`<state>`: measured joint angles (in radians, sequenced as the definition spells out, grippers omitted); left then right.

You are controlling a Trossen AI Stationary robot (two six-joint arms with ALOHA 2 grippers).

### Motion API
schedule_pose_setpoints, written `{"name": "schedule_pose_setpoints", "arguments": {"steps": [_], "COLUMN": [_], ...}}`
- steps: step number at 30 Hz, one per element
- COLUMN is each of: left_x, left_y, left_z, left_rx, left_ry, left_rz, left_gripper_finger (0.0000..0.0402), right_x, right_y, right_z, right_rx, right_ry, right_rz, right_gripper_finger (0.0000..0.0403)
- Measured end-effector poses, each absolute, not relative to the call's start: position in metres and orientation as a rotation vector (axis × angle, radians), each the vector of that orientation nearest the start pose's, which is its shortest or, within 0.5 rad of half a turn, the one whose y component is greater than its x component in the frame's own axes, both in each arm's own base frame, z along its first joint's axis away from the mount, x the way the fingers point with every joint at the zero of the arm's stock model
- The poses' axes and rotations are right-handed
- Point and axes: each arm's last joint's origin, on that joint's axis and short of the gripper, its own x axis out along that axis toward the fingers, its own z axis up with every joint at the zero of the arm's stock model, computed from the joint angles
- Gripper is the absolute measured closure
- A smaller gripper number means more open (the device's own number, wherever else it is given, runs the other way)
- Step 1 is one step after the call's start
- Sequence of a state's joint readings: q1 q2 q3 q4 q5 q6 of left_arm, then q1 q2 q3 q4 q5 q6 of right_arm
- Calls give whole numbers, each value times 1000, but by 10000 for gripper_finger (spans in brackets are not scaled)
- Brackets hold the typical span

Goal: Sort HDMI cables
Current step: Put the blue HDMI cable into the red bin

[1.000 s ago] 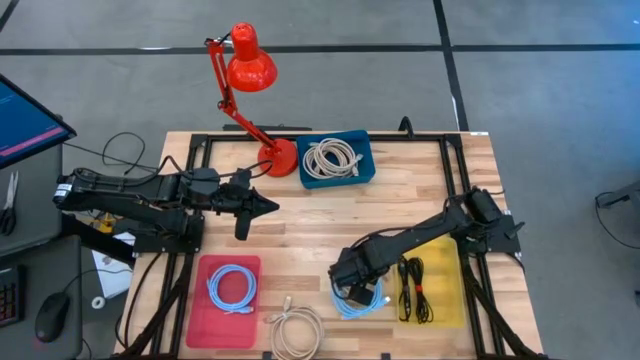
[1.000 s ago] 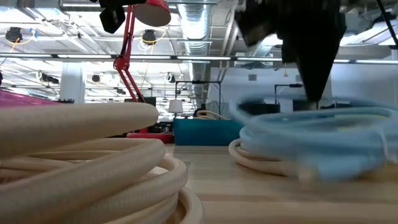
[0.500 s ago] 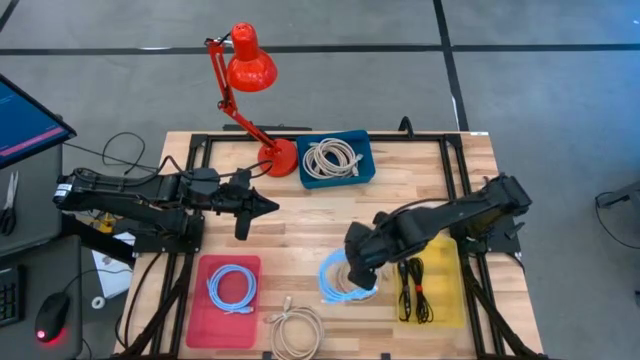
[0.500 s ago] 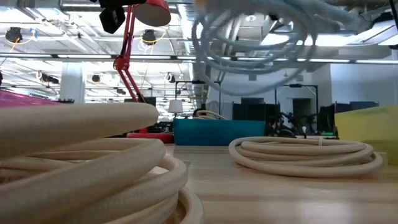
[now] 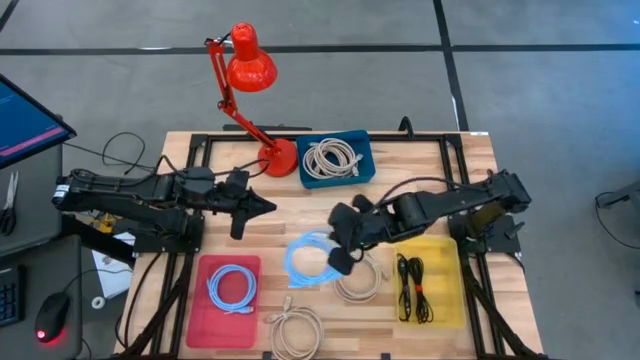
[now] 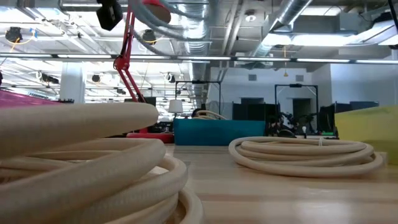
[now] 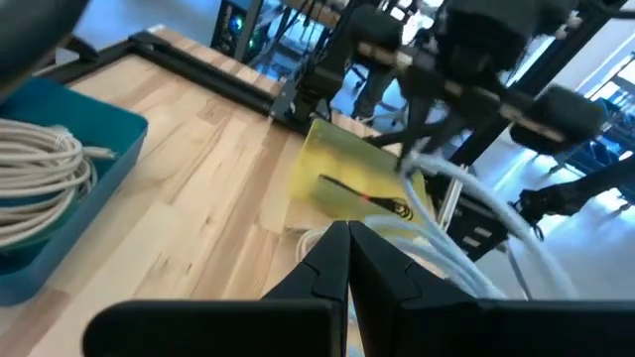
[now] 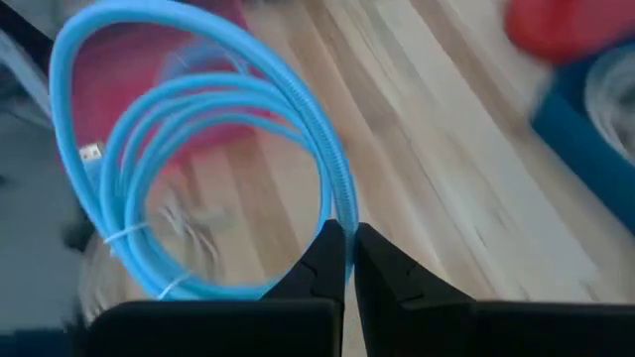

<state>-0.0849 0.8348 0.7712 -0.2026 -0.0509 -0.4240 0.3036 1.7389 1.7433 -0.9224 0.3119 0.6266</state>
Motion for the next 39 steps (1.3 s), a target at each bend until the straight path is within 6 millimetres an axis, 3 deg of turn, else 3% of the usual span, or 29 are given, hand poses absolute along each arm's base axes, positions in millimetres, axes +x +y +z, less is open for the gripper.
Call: {"name": "schedule_pose_setpoints", "arguments": {"steps": [10, 15, 20, 30, 39], "left_x": [164, 166, 174, 175, 195], "left_y": [-13, -16, -19, -22, -24], "left_z": [331, 328, 323, 321, 306], "left_rx": [-418, -487, -583, -728, -805], "left_ry": [195, 240, 302, 361, 468], "left_rz": [-25, -81, -139, -209, -186], "left_gripper_finger": [394, 386, 341, 245, 230], "right_x": [394, 409, 428, 433, 437], "right_y": [104, 104, 95, 87, 75], "right_z": [330, 345, 350, 340, 339], "right_rx": [251, 200, 142, 78, 66], "right_ry": [791, 733, 735, 846, 830], "right_rz": [-215, -220, -226, -268, -306], "right_gripper_finger": [403, 403, 403, 403, 403]}}
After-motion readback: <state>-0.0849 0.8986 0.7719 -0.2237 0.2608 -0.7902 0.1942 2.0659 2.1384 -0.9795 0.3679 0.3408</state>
